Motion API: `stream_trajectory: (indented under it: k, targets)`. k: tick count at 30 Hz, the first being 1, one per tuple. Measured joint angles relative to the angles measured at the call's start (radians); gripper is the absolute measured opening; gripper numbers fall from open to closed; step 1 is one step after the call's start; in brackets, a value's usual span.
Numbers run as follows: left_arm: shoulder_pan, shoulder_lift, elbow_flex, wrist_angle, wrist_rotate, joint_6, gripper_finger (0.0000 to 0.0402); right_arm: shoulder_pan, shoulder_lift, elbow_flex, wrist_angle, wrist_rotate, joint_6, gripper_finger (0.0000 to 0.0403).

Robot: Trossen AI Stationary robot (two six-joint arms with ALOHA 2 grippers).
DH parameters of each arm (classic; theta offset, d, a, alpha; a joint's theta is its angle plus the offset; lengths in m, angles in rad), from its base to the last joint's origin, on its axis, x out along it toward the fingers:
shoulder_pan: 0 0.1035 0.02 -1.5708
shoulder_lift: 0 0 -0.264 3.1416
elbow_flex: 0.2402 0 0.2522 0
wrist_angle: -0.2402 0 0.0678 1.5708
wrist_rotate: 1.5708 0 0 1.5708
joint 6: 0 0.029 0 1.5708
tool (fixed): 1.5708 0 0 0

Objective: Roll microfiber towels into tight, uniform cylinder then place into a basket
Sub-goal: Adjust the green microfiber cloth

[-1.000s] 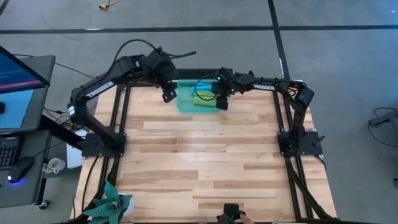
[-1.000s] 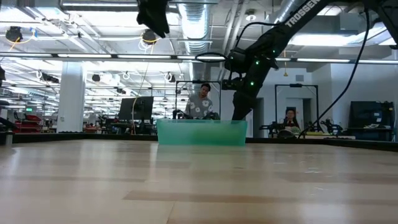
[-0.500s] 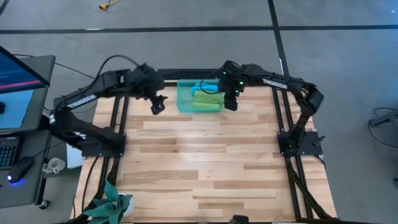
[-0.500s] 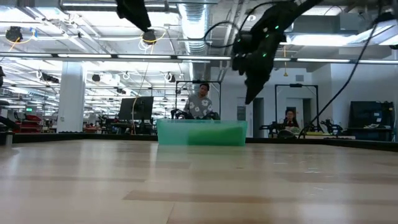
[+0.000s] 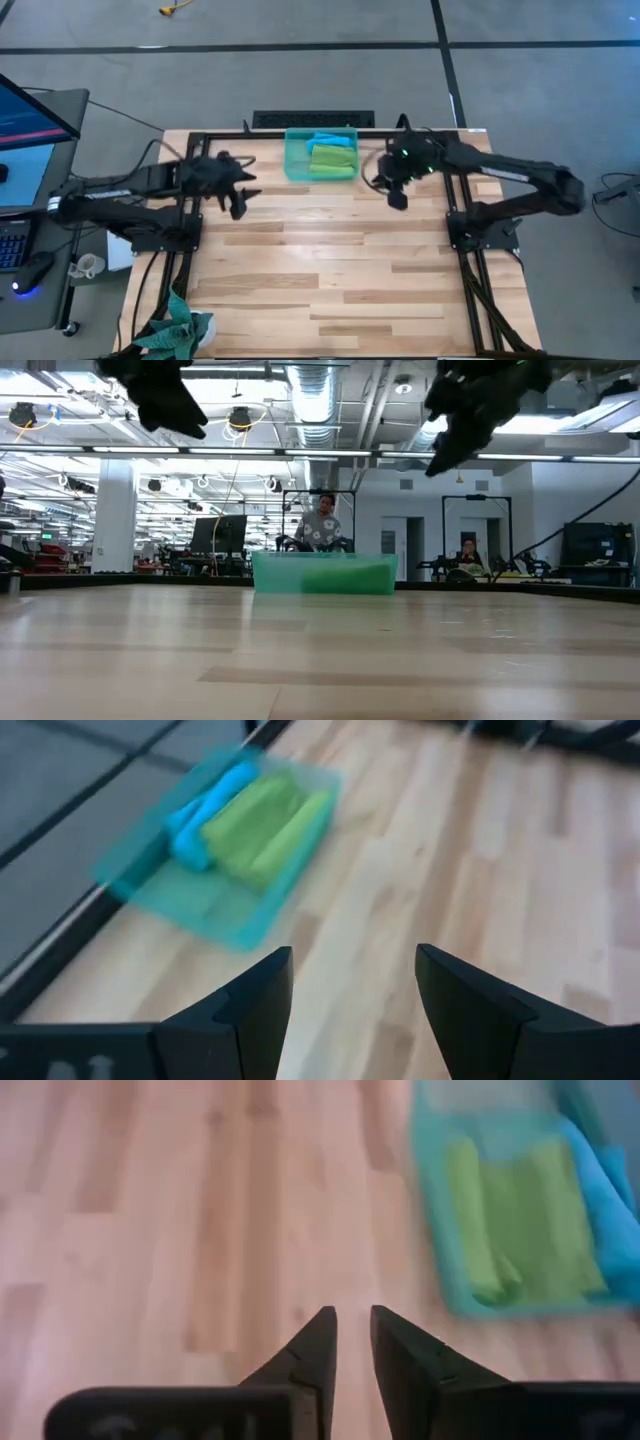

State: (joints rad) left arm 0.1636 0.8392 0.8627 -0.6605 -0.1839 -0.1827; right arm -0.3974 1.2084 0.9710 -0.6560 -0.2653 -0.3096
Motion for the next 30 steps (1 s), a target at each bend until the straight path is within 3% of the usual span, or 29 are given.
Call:
stream_trajectory:
  k: [9,17,21,30]
  targets:
    - [-0.17,-0.249,-0.435,0.531,-0.013,-0.062,0.0203,0.211,-0.324,-0.269,0.311,0.003,0.129,0.0071]
    - [-0.267,-0.374,-0.675,0.779,-0.07,-0.037,0.0196,0.327,-0.527,-0.398,0.362,0.005,0.142,0.0071]
    - [-0.28,-0.426,-0.732,0.813,-0.072,-0.013,0.0157,0.355,-0.614,-0.451,0.361,0.005,0.156,0.0071]
    - [-0.281,-0.52,-0.816,0.88,-0.057,0.063,0.0017,0.385,-0.883,-0.628,0.38,0.005,0.276,0.0071]
